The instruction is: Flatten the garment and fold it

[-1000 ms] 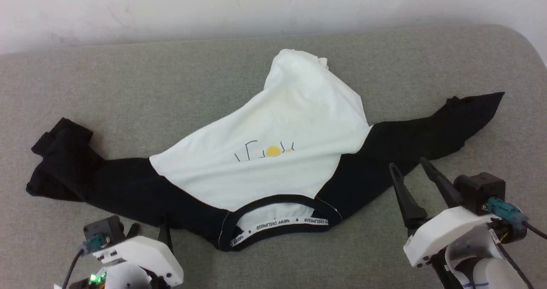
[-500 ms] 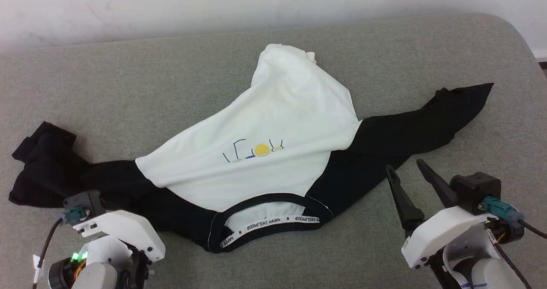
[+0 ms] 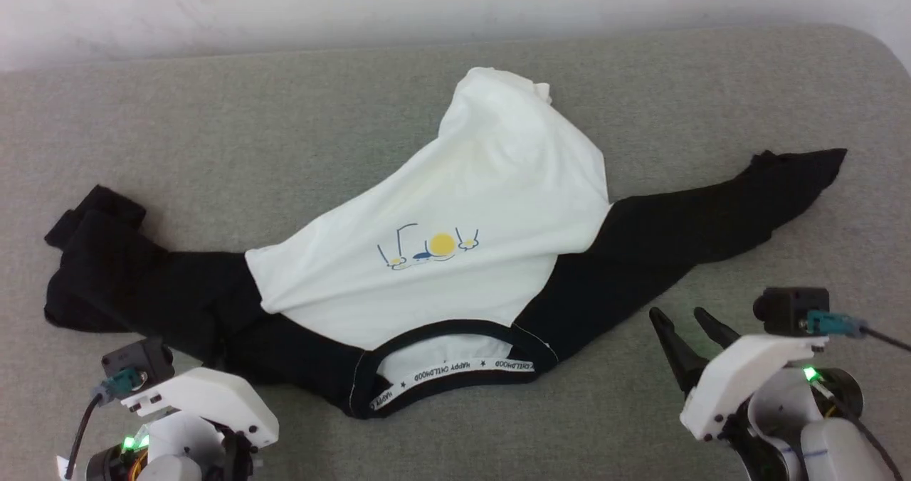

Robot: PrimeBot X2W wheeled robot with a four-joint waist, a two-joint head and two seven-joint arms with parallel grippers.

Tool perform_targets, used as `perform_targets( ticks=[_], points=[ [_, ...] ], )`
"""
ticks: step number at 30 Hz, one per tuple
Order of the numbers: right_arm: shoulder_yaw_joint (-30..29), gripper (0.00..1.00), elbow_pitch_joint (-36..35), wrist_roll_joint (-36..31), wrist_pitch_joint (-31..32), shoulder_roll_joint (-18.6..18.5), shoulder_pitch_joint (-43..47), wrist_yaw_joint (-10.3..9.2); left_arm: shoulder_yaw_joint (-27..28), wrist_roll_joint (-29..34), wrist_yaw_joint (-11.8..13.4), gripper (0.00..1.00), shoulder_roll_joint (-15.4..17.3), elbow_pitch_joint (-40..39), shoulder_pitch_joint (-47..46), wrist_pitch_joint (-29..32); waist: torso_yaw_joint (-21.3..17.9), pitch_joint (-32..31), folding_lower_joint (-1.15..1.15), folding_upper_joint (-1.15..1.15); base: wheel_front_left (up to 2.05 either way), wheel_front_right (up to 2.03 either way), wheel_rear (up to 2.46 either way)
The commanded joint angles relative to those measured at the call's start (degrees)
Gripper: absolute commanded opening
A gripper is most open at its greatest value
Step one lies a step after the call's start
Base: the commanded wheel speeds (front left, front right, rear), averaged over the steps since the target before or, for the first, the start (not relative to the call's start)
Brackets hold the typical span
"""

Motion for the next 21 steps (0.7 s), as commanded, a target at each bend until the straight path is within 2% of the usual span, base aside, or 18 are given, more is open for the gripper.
perform_targets(
  ticks=[1, 7, 17, 18, 19, 20, 21],
  points=[
    [-0.2, 1.00, 0.8, 0.6, 0.6, 0.2, -1.6, -0.05, 0.0, -0.3, 0.0, 0.00, 0.0, 1.0, 1.0, 0.2, 0.6, 0.5, 0.00, -0.01, 0.00, 0.00, 0.00],
    [-1.4, 1.00, 7.7, 0.4, 5.0, 0.2, -6.6, -0.05, -0.8, -0.4, -0.8, 0.00, -0.3, 1.3, -0.4, -0.3, 1.7, 1.7, 0.00, -0.01, 0.00, 0.00, 0.00],
    [-0.6, 1.00, 15.1, -0.5, 7.4, 0.2, -12.9, -0.05, -1.8, -0.6, -1.6, 0.00, -0.9, 2.6, -2.0, -1.1, 2.1, 3.1, 0.00, -0.01, 0.00, 0.00, 0.00],
    [-0.3, 0.49, 15.6, -0.2, 7.5, 0.2, -13.2, -0.05, -1.8, -0.6, -1.6, 0.00, -0.9, 2.8, -2.1, -1.2, 2.1, 3.1, 0.00, -0.01, 0.00, 0.00, 0.00],
    [0.1, 0.35, 16.1, 0.0, 7.5, 0.2, -13.5, -0.05, -1.9, -0.6, -1.7, 0.00, -0.9, 2.9, -2.2, -1.2, 2.1, 3.1, 0.00, -0.01, 0.00, 0.00, 0.00],
    [0.4, 0.30, 16.4, 0.1, 7.3, 0.2, -13.7, -0.05, -1.9, -0.7, -1.7, 0.00, -1.0, 3.0, -2.2, -1.3, 2.1, 3.0, 0.00, -0.01, 0.00, 0.00, 0.00],
    [0.9, 0.00, 16.5, 0.2, 7.1, 0.2, -13.8, -0.05, -1.9, -0.7, -1.8, 0.00, -0.9, 3.1, -2.2, -1.4, 2.0, 2.9, 0.00, -0.01, 0.00, 0.00, 0.00]
  ],
)
